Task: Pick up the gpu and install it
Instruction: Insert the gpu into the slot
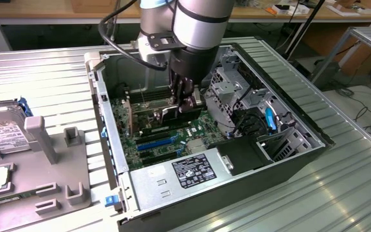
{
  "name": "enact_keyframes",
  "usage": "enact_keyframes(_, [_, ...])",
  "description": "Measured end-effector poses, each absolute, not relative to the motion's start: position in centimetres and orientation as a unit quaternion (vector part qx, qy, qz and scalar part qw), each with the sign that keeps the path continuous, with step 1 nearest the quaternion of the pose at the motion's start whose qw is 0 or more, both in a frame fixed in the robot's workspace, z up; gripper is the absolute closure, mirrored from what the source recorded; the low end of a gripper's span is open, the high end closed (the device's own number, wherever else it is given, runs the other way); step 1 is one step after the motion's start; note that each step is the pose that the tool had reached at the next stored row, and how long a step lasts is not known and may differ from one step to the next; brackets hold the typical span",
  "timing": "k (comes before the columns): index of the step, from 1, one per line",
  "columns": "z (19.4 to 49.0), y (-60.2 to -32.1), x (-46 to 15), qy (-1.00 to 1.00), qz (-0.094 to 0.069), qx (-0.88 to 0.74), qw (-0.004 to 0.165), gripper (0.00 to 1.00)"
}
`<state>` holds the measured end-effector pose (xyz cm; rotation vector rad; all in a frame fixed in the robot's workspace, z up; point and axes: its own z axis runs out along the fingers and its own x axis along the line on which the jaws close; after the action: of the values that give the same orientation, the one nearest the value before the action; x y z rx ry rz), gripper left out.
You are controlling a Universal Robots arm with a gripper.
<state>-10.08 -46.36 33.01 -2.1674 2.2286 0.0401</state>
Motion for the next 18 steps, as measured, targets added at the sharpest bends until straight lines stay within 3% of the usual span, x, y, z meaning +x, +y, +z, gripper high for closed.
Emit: enact_keyframes(18, [32.15,-46.36,-10.1,0.72,0.012,-0.694,0.016,0.73])
